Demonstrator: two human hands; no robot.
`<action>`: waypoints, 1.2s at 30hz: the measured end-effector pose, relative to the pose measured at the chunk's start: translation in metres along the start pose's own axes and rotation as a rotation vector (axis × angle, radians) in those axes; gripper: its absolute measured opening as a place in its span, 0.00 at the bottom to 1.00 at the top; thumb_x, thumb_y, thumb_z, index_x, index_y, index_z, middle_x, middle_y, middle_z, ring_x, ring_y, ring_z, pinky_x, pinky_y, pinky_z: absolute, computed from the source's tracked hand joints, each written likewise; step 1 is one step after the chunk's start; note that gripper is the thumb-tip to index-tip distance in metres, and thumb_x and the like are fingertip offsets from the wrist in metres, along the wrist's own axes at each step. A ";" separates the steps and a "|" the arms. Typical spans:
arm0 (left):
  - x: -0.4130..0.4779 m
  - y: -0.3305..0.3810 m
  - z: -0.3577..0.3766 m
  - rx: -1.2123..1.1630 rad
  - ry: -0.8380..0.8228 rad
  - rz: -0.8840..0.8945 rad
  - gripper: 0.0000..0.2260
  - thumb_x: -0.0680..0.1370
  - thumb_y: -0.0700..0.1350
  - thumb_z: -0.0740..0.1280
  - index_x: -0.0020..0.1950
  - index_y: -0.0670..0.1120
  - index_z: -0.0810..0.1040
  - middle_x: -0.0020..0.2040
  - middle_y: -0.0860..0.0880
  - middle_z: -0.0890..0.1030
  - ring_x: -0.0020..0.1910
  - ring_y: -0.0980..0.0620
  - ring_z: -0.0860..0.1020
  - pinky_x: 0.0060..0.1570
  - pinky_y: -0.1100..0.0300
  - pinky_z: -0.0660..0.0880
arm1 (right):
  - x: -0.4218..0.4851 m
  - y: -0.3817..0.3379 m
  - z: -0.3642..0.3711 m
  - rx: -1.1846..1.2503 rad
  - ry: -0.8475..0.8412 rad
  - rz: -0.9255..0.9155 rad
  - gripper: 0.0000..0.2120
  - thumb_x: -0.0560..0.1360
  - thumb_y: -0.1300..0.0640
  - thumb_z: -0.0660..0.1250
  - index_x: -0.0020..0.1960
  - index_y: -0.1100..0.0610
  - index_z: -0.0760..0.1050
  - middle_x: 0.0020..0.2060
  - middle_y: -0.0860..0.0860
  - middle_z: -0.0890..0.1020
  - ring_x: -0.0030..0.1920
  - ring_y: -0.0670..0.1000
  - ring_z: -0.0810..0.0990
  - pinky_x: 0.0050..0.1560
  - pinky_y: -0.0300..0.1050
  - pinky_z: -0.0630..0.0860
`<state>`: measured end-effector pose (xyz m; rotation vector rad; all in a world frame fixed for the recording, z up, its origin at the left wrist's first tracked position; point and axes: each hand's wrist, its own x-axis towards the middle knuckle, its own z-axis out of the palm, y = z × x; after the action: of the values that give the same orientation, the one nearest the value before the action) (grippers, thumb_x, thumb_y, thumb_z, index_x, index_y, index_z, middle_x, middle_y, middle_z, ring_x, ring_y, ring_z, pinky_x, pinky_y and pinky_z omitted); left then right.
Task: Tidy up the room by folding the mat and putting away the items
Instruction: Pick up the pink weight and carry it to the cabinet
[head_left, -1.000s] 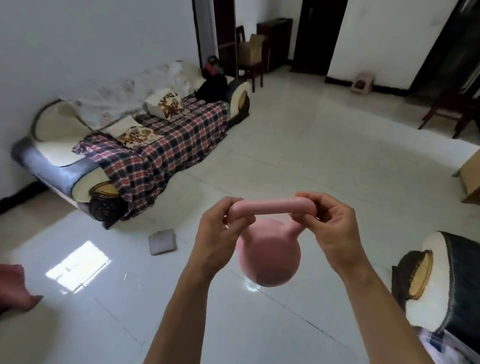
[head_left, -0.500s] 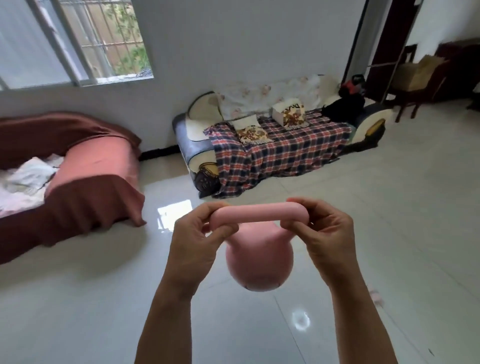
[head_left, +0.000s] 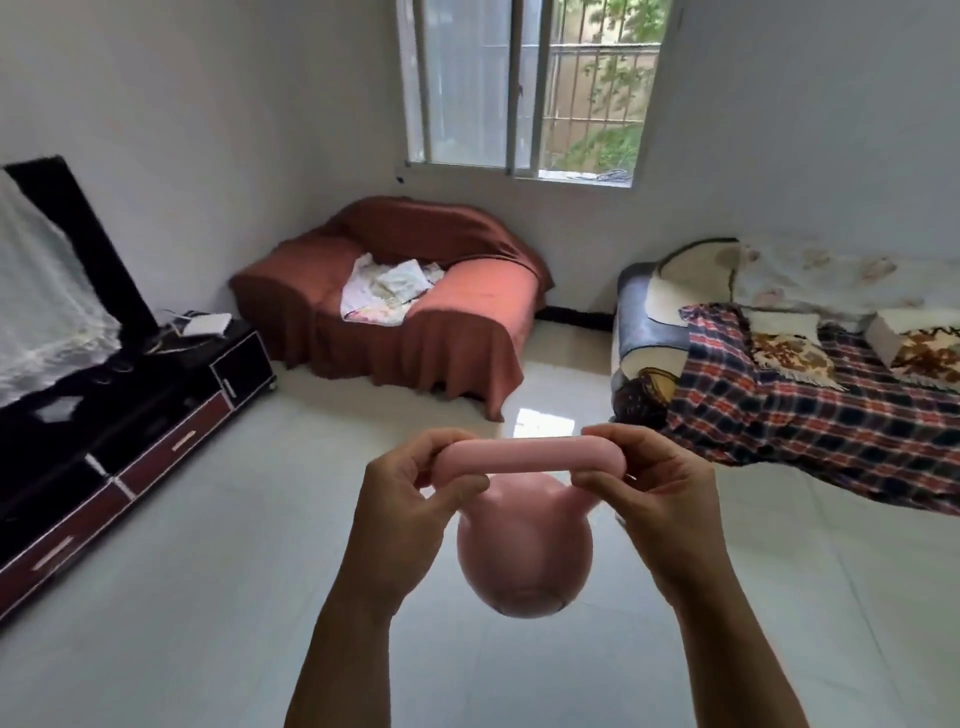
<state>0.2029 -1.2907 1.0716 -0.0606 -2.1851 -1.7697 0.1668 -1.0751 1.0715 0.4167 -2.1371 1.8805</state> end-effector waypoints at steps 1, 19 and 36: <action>-0.005 -0.003 -0.022 0.006 0.036 -0.010 0.14 0.72 0.34 0.75 0.51 0.51 0.83 0.43 0.55 0.85 0.45 0.54 0.82 0.46 0.66 0.75 | 0.001 -0.002 0.021 -0.007 -0.035 -0.007 0.18 0.66 0.68 0.77 0.51 0.51 0.83 0.43 0.45 0.86 0.48 0.50 0.85 0.48 0.45 0.83; -0.126 -0.059 -0.384 0.056 0.640 -0.172 0.14 0.73 0.34 0.74 0.51 0.51 0.84 0.46 0.54 0.85 0.48 0.52 0.82 0.47 0.61 0.78 | -0.040 -0.062 0.430 0.229 -0.676 -0.011 0.18 0.65 0.74 0.76 0.48 0.55 0.84 0.42 0.54 0.87 0.43 0.56 0.85 0.46 0.47 0.83; -0.133 -0.124 -0.578 0.215 1.127 -0.399 0.17 0.72 0.35 0.75 0.50 0.57 0.83 0.46 0.54 0.84 0.47 0.52 0.81 0.45 0.58 0.80 | -0.031 -0.056 0.736 0.351 -1.178 0.028 0.21 0.65 0.74 0.77 0.46 0.49 0.85 0.42 0.46 0.87 0.43 0.49 0.84 0.44 0.43 0.82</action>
<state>0.4292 -1.8505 1.0195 1.1778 -1.5232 -1.1855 0.2109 -1.8110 1.0183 1.9715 -2.3042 2.3177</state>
